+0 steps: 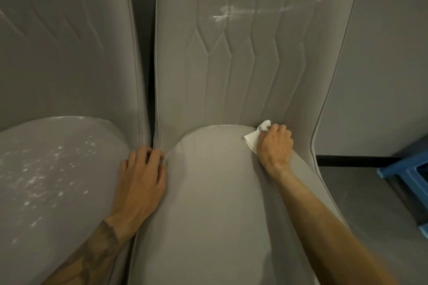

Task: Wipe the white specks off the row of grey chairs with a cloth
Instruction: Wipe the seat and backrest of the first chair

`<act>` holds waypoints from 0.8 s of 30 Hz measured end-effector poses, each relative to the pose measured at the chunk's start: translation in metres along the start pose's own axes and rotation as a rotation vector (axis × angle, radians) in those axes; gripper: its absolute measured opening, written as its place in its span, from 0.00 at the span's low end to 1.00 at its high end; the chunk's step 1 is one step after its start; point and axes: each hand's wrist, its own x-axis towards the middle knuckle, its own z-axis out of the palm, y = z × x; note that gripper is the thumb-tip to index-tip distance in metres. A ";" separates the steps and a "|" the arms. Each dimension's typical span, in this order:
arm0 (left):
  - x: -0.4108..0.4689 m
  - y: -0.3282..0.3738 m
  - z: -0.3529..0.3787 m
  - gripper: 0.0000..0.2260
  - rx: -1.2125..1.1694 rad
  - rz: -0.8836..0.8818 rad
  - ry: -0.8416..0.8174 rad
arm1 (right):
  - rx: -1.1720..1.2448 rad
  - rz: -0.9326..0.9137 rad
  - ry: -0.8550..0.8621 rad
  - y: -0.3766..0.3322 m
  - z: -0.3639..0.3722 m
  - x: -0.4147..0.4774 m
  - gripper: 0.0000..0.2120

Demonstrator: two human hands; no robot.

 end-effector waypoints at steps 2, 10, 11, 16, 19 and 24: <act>-0.001 -0.001 0.004 0.07 0.017 0.008 0.023 | -0.012 -0.087 -0.023 -0.026 0.013 0.005 0.14; -0.003 -0.005 0.012 0.09 0.044 0.041 0.069 | -0.121 -0.313 -0.036 0.001 0.014 0.013 0.10; -0.003 -0.006 0.013 0.09 0.051 0.040 0.074 | -0.111 -0.259 -0.019 0.011 0.013 0.014 0.09; -0.003 -0.004 0.018 0.08 0.061 0.036 0.081 | -0.022 -0.291 -0.075 -0.054 0.030 0.008 0.13; -0.004 -0.007 0.020 0.08 0.065 0.047 0.089 | -0.006 -0.535 -0.086 -0.079 0.036 0.001 0.11; -0.003 -0.007 0.021 0.08 0.061 0.050 0.101 | -0.058 -0.316 -0.034 -0.028 0.034 0.019 0.11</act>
